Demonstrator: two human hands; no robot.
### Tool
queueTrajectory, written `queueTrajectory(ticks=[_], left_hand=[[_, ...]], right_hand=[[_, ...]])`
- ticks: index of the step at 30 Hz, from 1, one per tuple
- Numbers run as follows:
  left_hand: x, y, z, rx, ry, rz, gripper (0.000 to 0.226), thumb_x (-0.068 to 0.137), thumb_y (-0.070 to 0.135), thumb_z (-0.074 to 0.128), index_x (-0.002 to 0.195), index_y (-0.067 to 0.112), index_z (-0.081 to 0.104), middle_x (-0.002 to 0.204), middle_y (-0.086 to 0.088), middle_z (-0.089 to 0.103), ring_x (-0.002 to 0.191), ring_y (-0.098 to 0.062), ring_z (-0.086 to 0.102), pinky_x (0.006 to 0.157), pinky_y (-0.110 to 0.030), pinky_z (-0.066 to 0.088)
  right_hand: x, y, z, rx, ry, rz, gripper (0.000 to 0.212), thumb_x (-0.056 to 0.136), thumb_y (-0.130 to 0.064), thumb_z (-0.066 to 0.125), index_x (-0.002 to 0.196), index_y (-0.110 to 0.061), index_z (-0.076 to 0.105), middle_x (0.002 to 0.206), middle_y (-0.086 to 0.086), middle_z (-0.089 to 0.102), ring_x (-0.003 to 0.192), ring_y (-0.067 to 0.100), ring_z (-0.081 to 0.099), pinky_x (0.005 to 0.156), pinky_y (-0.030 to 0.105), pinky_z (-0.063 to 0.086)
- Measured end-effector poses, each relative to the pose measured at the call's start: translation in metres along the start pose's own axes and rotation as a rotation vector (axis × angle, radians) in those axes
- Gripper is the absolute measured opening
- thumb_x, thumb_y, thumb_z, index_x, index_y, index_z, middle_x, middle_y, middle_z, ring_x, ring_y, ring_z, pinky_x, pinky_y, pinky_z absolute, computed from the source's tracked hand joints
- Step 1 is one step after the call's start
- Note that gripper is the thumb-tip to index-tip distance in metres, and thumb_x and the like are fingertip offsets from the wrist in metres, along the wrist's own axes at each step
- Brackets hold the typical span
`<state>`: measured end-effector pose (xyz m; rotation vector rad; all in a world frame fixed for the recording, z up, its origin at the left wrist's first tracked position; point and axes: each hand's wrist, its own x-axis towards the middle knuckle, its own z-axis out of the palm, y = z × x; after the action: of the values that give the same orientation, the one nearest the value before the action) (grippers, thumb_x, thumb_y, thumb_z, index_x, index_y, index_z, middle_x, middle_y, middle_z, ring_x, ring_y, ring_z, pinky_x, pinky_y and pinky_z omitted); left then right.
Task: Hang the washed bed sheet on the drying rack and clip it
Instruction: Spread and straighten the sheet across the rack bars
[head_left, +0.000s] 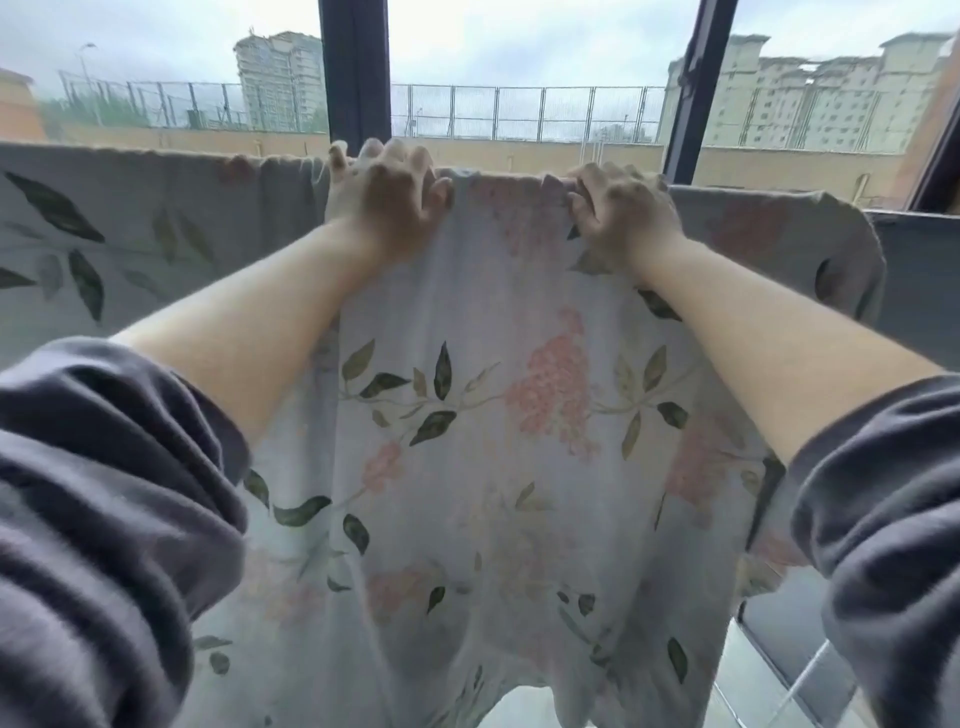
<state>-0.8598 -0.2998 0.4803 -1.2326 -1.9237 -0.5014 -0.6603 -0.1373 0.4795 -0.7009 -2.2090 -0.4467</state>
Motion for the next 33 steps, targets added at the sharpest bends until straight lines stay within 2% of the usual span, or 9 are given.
queueTrajectory(ticks=[7, 13, 16, 19, 21, 23, 26, 29, 33], left_hand=[[0.023, 0.078, 0.014, -0.054, -0.030, 0.098, 0.042, 0.097, 0.046, 0.031, 0.115, 0.014, 0.051, 0.113, -0.011, 0.059, 0.105, -0.030, 0.054, 0.103, -0.052, 0.029], [0.047, 0.158, 0.026, -0.111, 0.021, 0.197, 0.039, 0.098, 0.044, 0.032, 0.106, 0.012, 0.053, 0.101, -0.008, 0.063, 0.090, -0.024, 0.059, 0.089, -0.041, 0.041], [0.062, 0.205, 0.031, -0.164, -0.001, 0.227, 0.037, 0.098, 0.044, 0.033, 0.102, 0.013, 0.053, 0.096, -0.005, 0.063, 0.084, -0.022, 0.059, 0.087, -0.040, 0.043], [0.074, 0.251, 0.040, -0.201, -0.044, 0.260, 0.033, 0.099, 0.042, 0.035, 0.102, 0.014, 0.052, 0.094, -0.004, 0.063, 0.080, -0.021, 0.059, 0.085, -0.039, 0.045], [0.083, 0.283, 0.046, -0.232, -0.052, 0.260, 0.031, 0.099, 0.040, 0.036, 0.101, 0.014, 0.054, 0.093, -0.002, 0.063, 0.079, -0.019, 0.058, 0.083, -0.037, 0.043], [0.093, 0.317, 0.052, -0.257, -0.035, 0.260, 0.029, 0.098, 0.038, 0.038, 0.100, 0.016, 0.056, 0.093, -0.002, 0.063, 0.074, -0.018, 0.053, 0.076, -0.034, 0.040], [0.102, 0.349, 0.056, -0.342, -0.002, 0.230, 0.020, 0.096, 0.028, 0.045, 0.093, 0.016, 0.062, 0.089, 0.000, 0.065, 0.067, -0.016, 0.048, 0.064, -0.030, 0.036], [0.110, 0.363, 0.058, -0.406, 0.060, 0.154, 0.017, 0.091, 0.013, 0.053, 0.081, 0.022, 0.063, 0.078, 0.000, 0.066, 0.064, -0.018, 0.054, 0.058, -0.029, 0.040], [0.116, 0.370, 0.058, -0.301, 0.069, 0.139, 0.018, 0.089, 0.011, 0.051, 0.078, 0.025, 0.057, 0.080, -0.003, 0.068, 0.072, -0.026, 0.061, 0.062, -0.030, 0.040]], right_hand=[[-0.001, 0.031, 0.001, 0.097, 0.023, -0.032, 0.046, 0.099, -0.048, 0.023, 0.117, -0.021, 0.056, 0.114, 0.004, 0.064, 0.108, 0.024, 0.056, 0.099, 0.045, 0.032], [-0.006, 0.110, -0.009, 0.067, -0.044, 0.064, 0.050, 0.100, -0.048, 0.021, 0.109, -0.020, 0.061, 0.106, 0.008, 0.067, 0.099, 0.028, 0.061, 0.100, 0.047, 0.032], [-0.017, 0.167, -0.021, 0.054, -0.102, 0.150, 0.044, 0.101, -0.045, 0.023, 0.089, -0.019, 0.056, 0.095, 0.009, 0.066, 0.096, 0.029, 0.060, 0.098, 0.044, 0.032], [-0.031, 0.216, -0.027, 0.096, -0.092, 0.223, 0.047, 0.101, -0.043, 0.025, 0.110, -0.015, 0.061, 0.118, 0.011, 0.064, 0.111, 0.029, 0.056, 0.102, 0.043, 0.035], [-0.037, 0.251, -0.027, 0.267, -0.103, 0.350, 0.047, 0.101, -0.043, 0.026, 0.123, -0.015, 0.057, 0.130, 0.011, 0.058, 0.121, 0.030, 0.050, 0.105, 0.043, 0.035], [-0.048, 0.290, -0.025, 0.518, -0.140, 0.417, 0.043, 0.102, -0.040, 0.031, 0.124, -0.015, 0.057, 0.132, 0.011, 0.056, 0.127, 0.030, 0.047, 0.108, 0.041, 0.035], [-0.071, 0.329, -0.018, 0.742, -0.225, 0.354, 0.030, 0.098, -0.038, 0.046, 0.107, -0.017, 0.065, 0.112, 0.007, 0.067, 0.110, 0.025, 0.060, 0.098, 0.043, 0.046], [-0.083, 0.349, -0.016, 0.838, -0.243, 0.287, 0.022, 0.096, -0.030, 0.054, 0.099, -0.018, 0.072, 0.091, -0.002, 0.071, 0.085, 0.009, 0.062, 0.079, 0.029, 0.049], [-0.081, 0.357, -0.023, 0.776, -0.252, 0.207, 0.023, 0.097, -0.021, 0.053, 0.108, -0.013, 0.072, 0.090, -0.006, 0.071, 0.084, 0.005, 0.061, 0.077, 0.023, 0.049]])
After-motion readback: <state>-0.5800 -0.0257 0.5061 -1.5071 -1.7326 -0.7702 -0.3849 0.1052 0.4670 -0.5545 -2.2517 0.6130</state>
